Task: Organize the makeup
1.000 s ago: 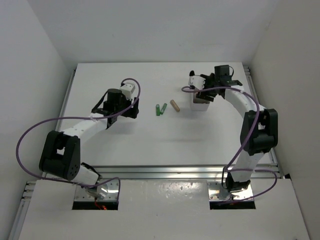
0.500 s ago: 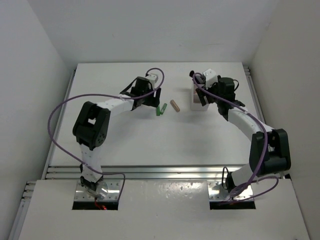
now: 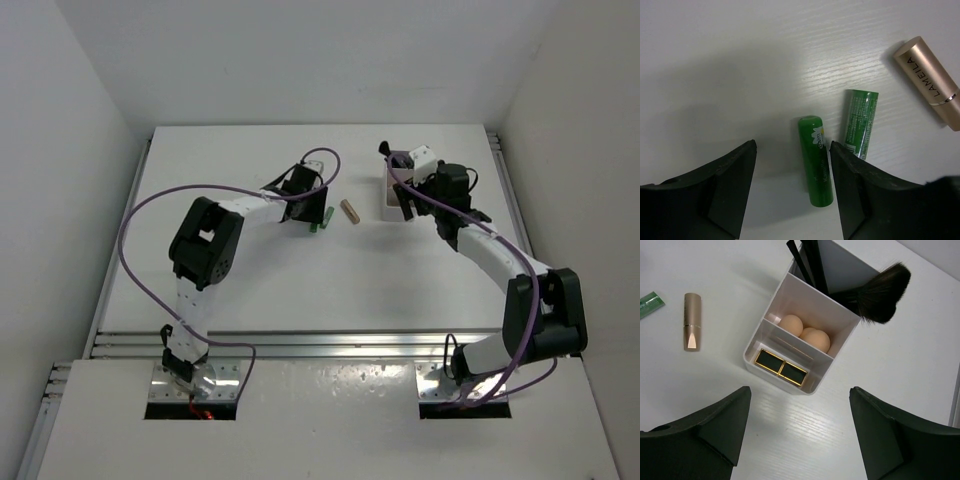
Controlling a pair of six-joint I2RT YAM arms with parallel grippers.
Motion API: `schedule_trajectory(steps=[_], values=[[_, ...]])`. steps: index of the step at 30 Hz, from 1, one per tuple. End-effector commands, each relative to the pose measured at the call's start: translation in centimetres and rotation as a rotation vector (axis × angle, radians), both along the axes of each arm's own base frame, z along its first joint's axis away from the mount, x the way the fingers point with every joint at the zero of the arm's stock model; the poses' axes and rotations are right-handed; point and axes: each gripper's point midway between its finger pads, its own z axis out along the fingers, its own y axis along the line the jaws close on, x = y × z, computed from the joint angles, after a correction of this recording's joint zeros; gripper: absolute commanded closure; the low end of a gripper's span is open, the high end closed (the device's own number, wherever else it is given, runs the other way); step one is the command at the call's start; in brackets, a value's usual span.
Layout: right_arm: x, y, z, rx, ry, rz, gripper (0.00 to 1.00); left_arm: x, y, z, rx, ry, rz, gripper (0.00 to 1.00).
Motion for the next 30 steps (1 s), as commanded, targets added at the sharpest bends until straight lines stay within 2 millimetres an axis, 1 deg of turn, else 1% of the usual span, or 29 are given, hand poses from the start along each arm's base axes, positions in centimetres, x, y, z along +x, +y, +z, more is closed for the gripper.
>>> schedule_trajectory(steps=[1,2,3,4,5,7,8,9,10,11,12,13,14,15,16,17,18,19,20,21,22,23,24,25,26,27,28,29,30], values=[[0.1,-0.4,1.8,0.02,-0.046,-0.008,0.2,0.2,-1.2,0.6,-0.005,-0.009,0.014,0.35],[0.0,-0.4,1.9,0.022,-0.047,-0.008,0.2,0.1,-0.8,0.0,0.016,0.001,0.025,0.38],[-0.1,-0.8,2.0,0.023,-0.048,-0.015,0.2,0.3,-0.3,0.1,0.033,-0.009,0.043,0.41],[-0.1,-0.8,1.8,0.026,-0.045,-0.015,0.2,0.0,0.1,-0.8,0.05,0.014,0.061,0.45],[-0.1,-1.2,1.9,0.022,-0.049,-0.015,0.2,-0.2,0.7,-1.5,0.082,0.027,0.077,0.54],[-0.2,-1.1,1.9,0.029,-0.048,-0.004,0.2,-0.6,1.1,-1.7,0.093,0.042,0.09,0.65],[-0.2,-1.4,2.0,0.031,-0.049,-0.011,0.2,-0.5,1.3,-1.7,0.101,0.037,0.097,0.75],[-0.1,-1.6,2.2,0.038,-0.055,-0.008,0.2,-0.8,1.4,-2.3,0.112,0.054,0.097,0.79],[-0.1,-1.5,2.2,0.043,-0.052,-0.004,0.2,-1.0,1.6,-2.4,0.127,0.06,0.085,0.84],[0.0,-1.8,2.4,0.054,-0.057,-0.004,0.2,-1.0,1.7,-2.4,0.143,0.056,0.066,0.94],[0.2,-2.1,2.7,0.066,-0.061,-0.013,0.2,-0.6,1.6,-1.8,0.147,0.046,0.055,0.98],[0.4,-2.6,3.0,0.076,-0.068,-0.025,0.2,-0.1,1.4,-0.7,0.146,0.021,0.041,1.0],[0.5,-2.6,3.0,0.089,-0.067,-0.026,0.2,0.1,1.4,-0.3,0.161,0.015,0.023,1.0],[0.9,-3.9,3.6,0.103,-0.088,-0.065,0.2,0.7,1.3,1.0,0.187,-0.023,-0.024,1.0],[1.0,-3.9,3.8,0.162,-0.089,-0.096,0.22,1.7,0.4,2.7,0.193,-0.072,-0.061,1.0],[1.1,-3.9,4.1,0.188,-0.097,-0.099,0.22,2.5,0.1,4.6,0.204,-0.119,-0.092,1.0],[1.4,-6.2,4.5,0.203,-0.118,-0.157,0.22,3.3,-1.6,6.4,0.249,-0.206,-0.192,1.0],[1.6,-6.5,5.1,0.237,-0.132,-0.176,0.23,4.5,-3.2,9.2,0.249,-0.295,-0.243,1.0],[1.7,-7.1,5.2,0.231,-0.14,-0.197,0.23,5.5,-4.8,11.6,0.248,-0.392,-0.289,1.0],[1.7,-7.7,5.6,0.227,-0.151,-0.215,0.24,5.6,-7.0,13.7,0.293,-0.483,-0.409,1.0],[1.7,-8.1,5.7,0.213,-0.153,-0.233,0.24,6.1,-8.9,17.1,0.289,-0.588,-0.458,1.0],[1.6,-8.2,5.6,0.196,-0.153,-0.233,0.24,6.2,-10.4,18.4,0.3,-0.651,-0.512,1.0],[1.5,-8.7,5.6,0.187,-0.158,-0.253,0.24,6.3,-12.1,20.9,0.291,-0.75,-0.547,1.0],[1.4,-8.9,5.7,0.185,-0.161,-0.266,0.24,5.3,-14.9,22.2,0.297,-0.832,-0.656,1.0],[1.2,-9.1,5.3,0.184,-0.153,-0.281,0.24,4.7,-16.1,22.8,0.284,-0.872,-0.708,1.0],[1.1,-10.0,5.3,0.169,-0.16,-0.335,0.24,4.5,-17.2,23.1,0.259,-0.91,-0.752,1.0],[1.0,-10.3,5.1,0.166,-0.157,-0.35,0.24,3.5,-18.6,23.4,0.215,-0.932,-0.808,1.0],[0.8,-10.8,5.1,0.156,-0.156,-0.383,0.24,2.1,-20.4,23.3,0.12,-0.943,-0.899,1.0],[0.6,-11.8,5.0,0.161,-0.157,-0.457,0.24,1.5,-21.0,23.5,0.069,-0.951,-0.922,1.0]])
